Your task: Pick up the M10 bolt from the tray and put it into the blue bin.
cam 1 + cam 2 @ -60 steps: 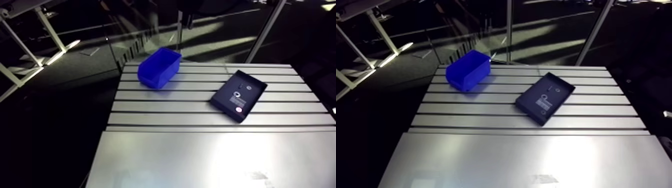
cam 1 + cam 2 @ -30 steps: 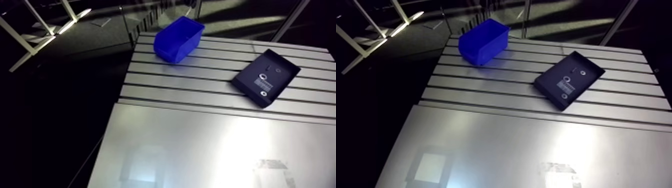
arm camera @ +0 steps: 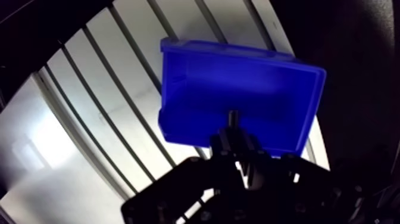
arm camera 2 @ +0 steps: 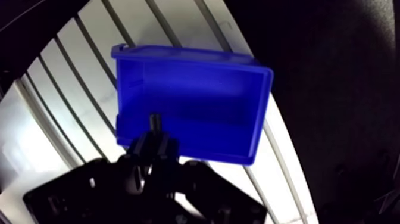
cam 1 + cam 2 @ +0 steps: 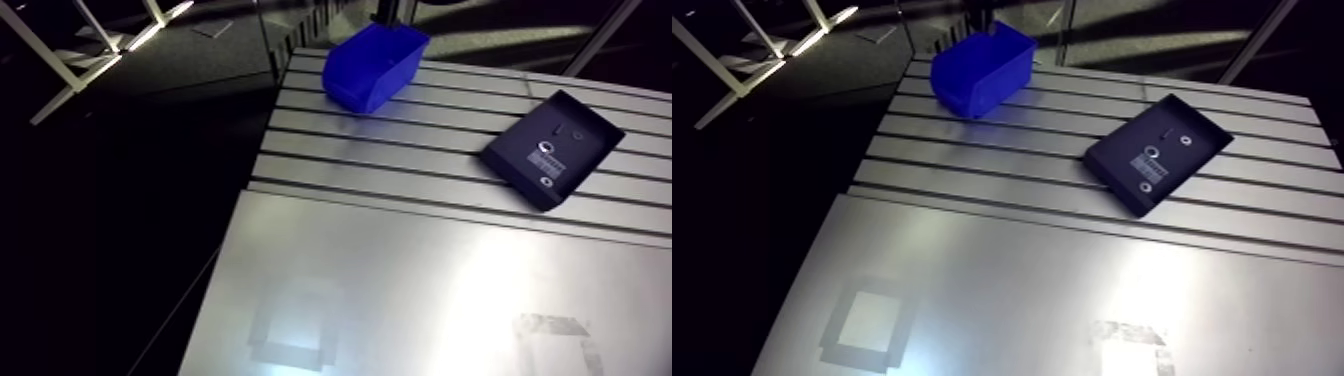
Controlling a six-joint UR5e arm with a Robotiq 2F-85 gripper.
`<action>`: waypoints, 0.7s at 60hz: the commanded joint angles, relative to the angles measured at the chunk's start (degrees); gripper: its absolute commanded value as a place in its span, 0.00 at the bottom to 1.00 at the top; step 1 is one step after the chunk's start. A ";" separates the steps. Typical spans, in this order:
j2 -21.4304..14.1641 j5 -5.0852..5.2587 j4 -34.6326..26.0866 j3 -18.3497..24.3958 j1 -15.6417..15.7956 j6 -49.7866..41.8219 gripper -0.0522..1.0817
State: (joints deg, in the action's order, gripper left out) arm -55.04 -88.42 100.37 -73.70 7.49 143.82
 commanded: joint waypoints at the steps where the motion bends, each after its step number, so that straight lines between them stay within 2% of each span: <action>1: 0.23 -0.04 3.06 -2.73 0.51 -0.15 0.98; 11: 1.51 -0.14 6.93 -4.88 0.51 -0.24 0.98; 42: 4.73 0.14 9.10 -5.43 0.60 -0.59 0.97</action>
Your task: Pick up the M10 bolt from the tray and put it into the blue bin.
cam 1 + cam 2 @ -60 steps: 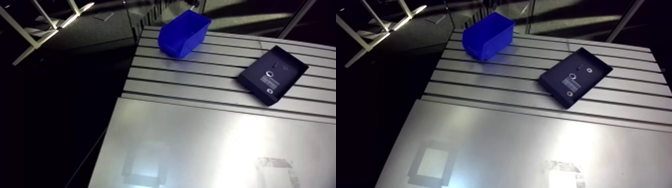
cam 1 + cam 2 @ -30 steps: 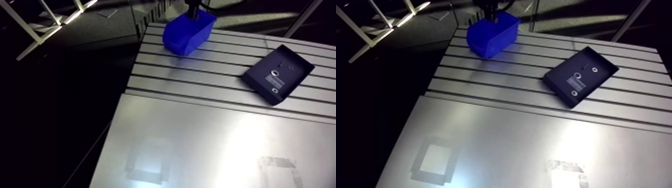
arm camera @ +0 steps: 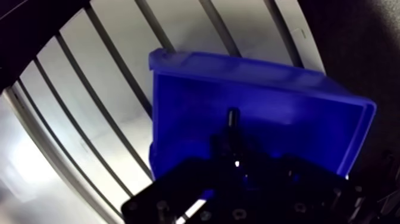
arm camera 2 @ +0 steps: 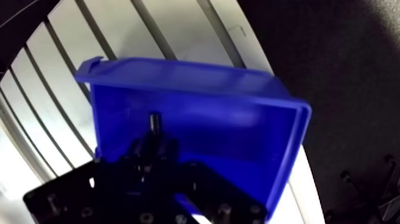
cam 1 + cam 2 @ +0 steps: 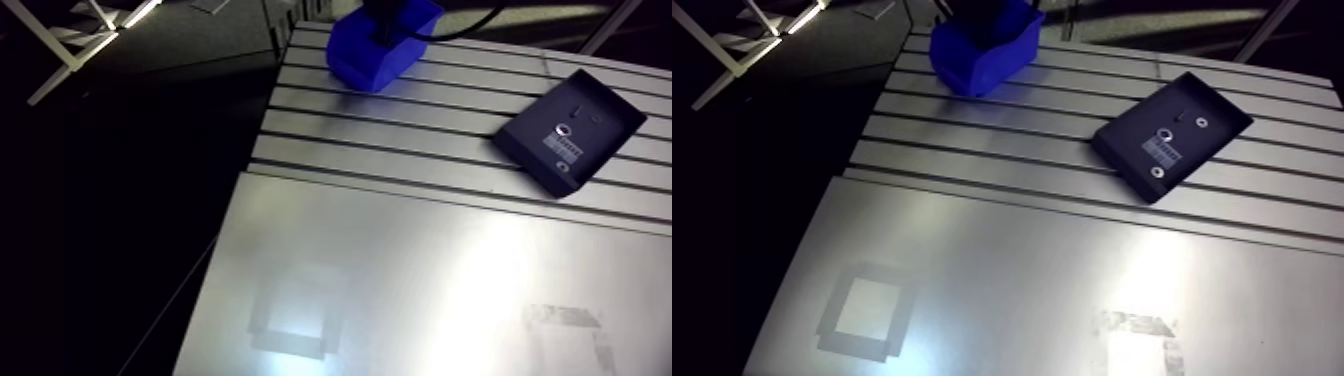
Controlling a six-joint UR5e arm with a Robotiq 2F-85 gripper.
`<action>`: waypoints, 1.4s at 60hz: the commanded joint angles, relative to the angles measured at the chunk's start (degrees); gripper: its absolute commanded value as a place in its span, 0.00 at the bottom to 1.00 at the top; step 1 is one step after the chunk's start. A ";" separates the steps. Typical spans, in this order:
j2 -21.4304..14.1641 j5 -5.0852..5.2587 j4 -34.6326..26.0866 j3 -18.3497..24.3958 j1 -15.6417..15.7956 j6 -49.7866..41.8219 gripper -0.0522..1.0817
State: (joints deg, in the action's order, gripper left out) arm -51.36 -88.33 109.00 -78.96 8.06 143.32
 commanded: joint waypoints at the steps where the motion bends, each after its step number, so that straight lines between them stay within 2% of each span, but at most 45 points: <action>1: 1.20 0.04 0.47 -0.18 0.03 -0.17 0.97; 23: 1.67 -0.22 3.46 -1.15 0.03 -0.01 0.96; 29: 1.51 0.13 3.46 -1.15 0.10 -0.08 0.91; 30: 1.42 0.28 3.46 -1.22 0.12 0.06 0.88; 31: 1.33 0.53 3.46 -1.23 0.12 0.08 0.78; 32: 1.33 0.53 3.46 -1.23 0.12 0.08 0.78; 33: 1.24 0.49 3.38 -1.31 0.19 0.08 0.56; 34: 1.24 0.49 3.38 -1.31 0.19 0.08 0.56; 35: 1.16 0.41 3.22 -1.40 0.28 0.08 0.25; 36: 1.16 0.41 3.22 -1.40 0.28 0.08 0.25; 37: 1.07 0.47 3.05 -1.48 0.37 0.08 0.07; 48: -0.55 0.50 1.73 -1.54 0.90 0.08 0.05; 54: -2.25 0.47 -2.98 0.44 0.82 0.08 0.05; 58: -3.96 0.66 -8.48 4.16 0.82 -0.72 0.05; 69: -5.57 0.31 -13.41 10.94 0.75 -1.50 0.05; 74: -6.45 0.31 -20.09 15.77 0.65 -1.66 0.05; 76: -6.45 0.31 -20.09 15.77 0.65 -1.66 0.05; 78: -6.68 0.53 -23.90 18.46 0.57 -3.78 0.05; 84: -6.51 1.08 -29.07 22.89 0.22 -12.14 0.05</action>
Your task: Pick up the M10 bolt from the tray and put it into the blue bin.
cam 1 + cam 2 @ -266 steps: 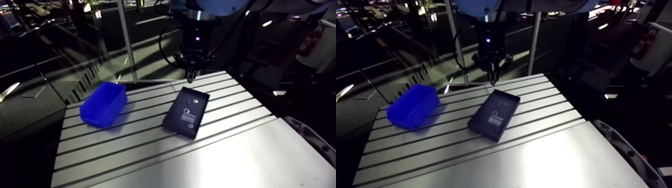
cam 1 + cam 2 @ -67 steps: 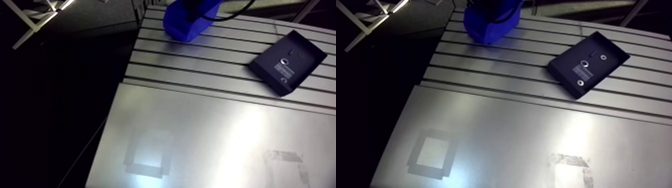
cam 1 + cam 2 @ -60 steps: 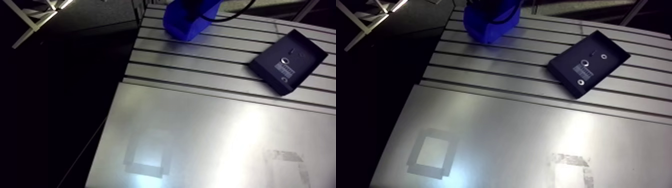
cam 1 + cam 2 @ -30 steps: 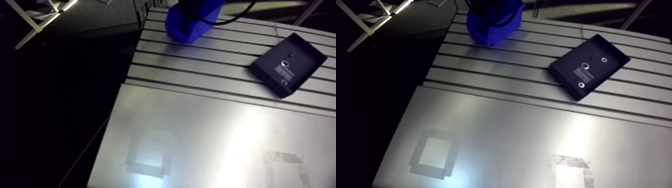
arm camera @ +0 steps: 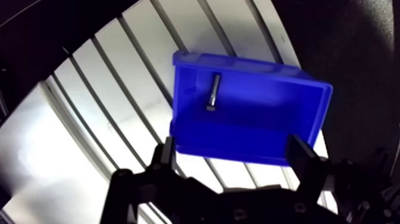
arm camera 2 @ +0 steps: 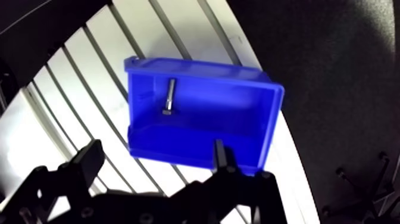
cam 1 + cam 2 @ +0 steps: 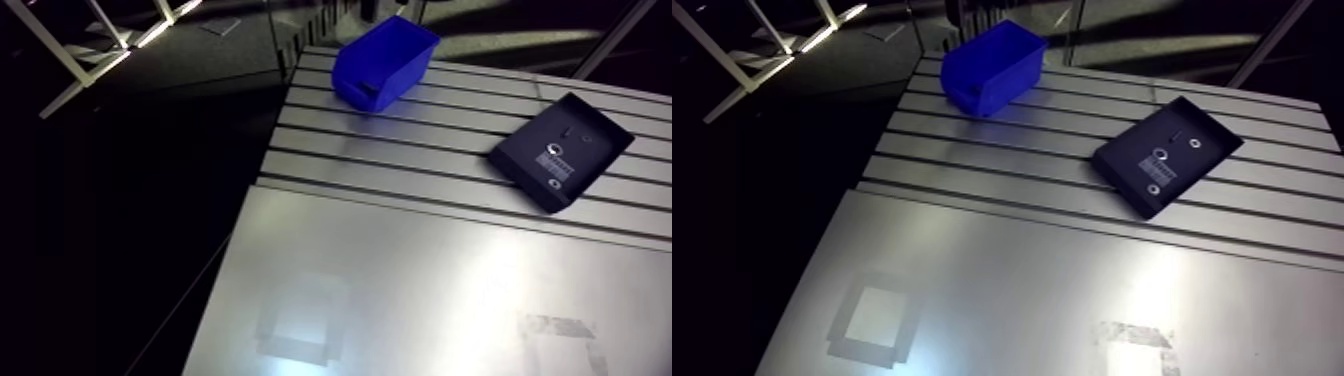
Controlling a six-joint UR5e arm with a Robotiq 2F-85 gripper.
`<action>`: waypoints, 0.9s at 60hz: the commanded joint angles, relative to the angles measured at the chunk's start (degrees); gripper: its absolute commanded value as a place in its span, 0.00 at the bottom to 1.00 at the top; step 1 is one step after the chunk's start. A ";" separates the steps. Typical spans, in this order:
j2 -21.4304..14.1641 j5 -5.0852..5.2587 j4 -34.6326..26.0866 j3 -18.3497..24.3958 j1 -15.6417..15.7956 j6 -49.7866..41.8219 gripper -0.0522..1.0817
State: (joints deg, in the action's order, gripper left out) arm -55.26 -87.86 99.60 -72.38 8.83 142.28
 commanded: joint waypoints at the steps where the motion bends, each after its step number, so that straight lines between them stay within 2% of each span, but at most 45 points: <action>1: -2.61 0.61 -19.68 16.32 -0.55 -11.10 0.05; 7: -2.52 0.81 -21.39 17.76 -1.13 -19.58 0.05; 11: -2.74 0.50 -21.44 16.98 -2.36 -26.00 0.05; 13: -3.40 0.11 -21.81 16.18 -4.19 -31.80 0.05; 18: -5.09 -0.13 -22.04 14.75 -5.33 -36.46 0.05; 22: -6.52 -0.79 -21.64 12.84 -6.20 -39.68 0.05; 23: -7.53 -1.30 -21.46 11.80 -6.79 -41.17 0.05; 24: -7.53 -1.30 -21.46 11.80 -6.79 -41.17 0.05; 25: -8.80 -1.83 -21.13 10.67 -7.32 -42.81 0.05; 26: -8.80 -1.83 -21.13 10.67 -7.32 -42.81 0.05; 29: -10.96 -2.72 -20.30 8.54 -8.22 -46.16 0.05; 32: -11.85 -3.16 -19.54 7.57 -8.51 -47.29 0.05; 34: -13.64 -4.11 -17.79 5.63 -8.97 -48.14 0.05; 36: -14.12 -4.41 -17.22 4.97 -9.07 -48.19 0.05; 41: -15.16 -4.63 -17.03 3.73 -9.18 -48.51 0.05; 45: -18.08 -4.64 -16.96 1.63 -9.16 -48.72 0.05; 54: -20.83 -4.82 -16.77 -0.88 -9.65 -48.81 0.05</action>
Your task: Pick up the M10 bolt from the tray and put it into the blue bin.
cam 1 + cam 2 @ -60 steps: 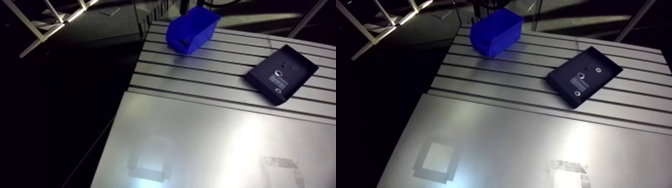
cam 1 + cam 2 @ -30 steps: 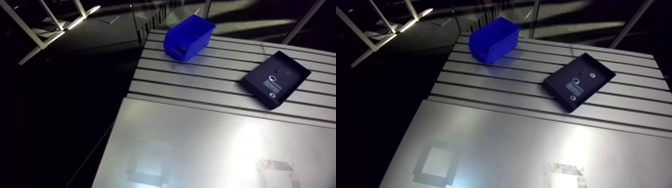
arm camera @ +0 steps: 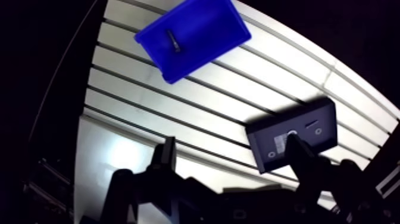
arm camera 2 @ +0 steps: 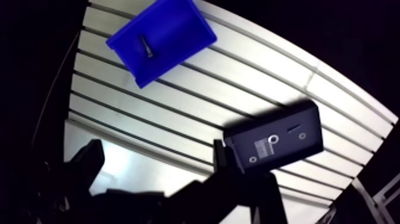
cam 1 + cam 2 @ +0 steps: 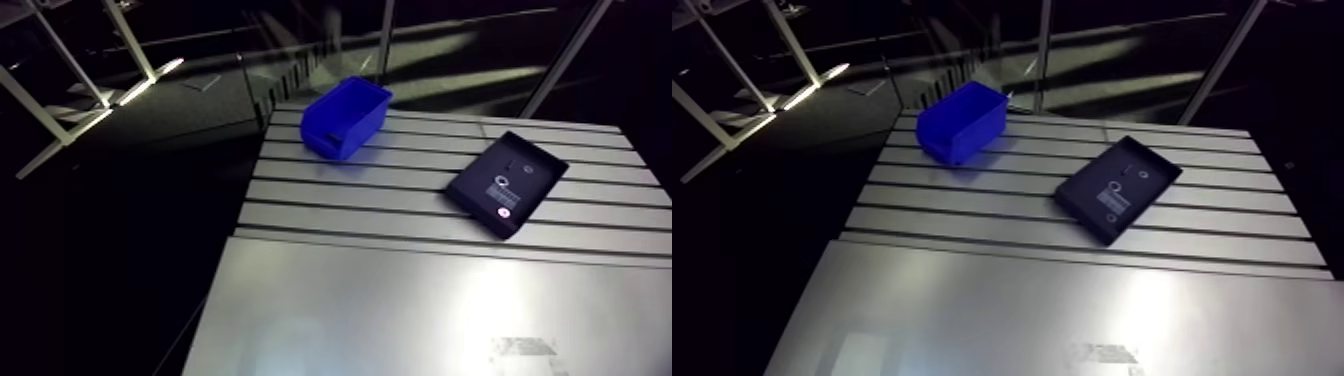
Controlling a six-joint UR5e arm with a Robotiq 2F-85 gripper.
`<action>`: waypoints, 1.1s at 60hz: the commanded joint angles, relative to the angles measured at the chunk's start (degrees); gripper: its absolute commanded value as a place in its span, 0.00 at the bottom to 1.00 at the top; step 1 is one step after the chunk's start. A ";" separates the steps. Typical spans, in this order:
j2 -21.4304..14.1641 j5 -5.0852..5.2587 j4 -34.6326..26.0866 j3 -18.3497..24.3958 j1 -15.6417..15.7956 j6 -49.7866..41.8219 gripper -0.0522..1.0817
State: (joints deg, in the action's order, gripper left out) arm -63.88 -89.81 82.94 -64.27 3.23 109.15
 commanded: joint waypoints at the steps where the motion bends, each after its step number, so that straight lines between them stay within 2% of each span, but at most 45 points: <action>1: -12.21 -2.87 -0.11 -8.99 -4.05 -15.68 0.05; 9: -13.47 -3.05 -0.02 -9.86 -5.49 -15.68 0.05; 26: -15.67 -2.94 -0.02 -11.47 -5.53 -16.01 0.05; 66: -16.83 -3.05 1.84 -11.78 -6.22 -16.04 0.05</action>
State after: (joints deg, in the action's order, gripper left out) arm -80.33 -92.84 84.47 -75.96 -2.79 93.14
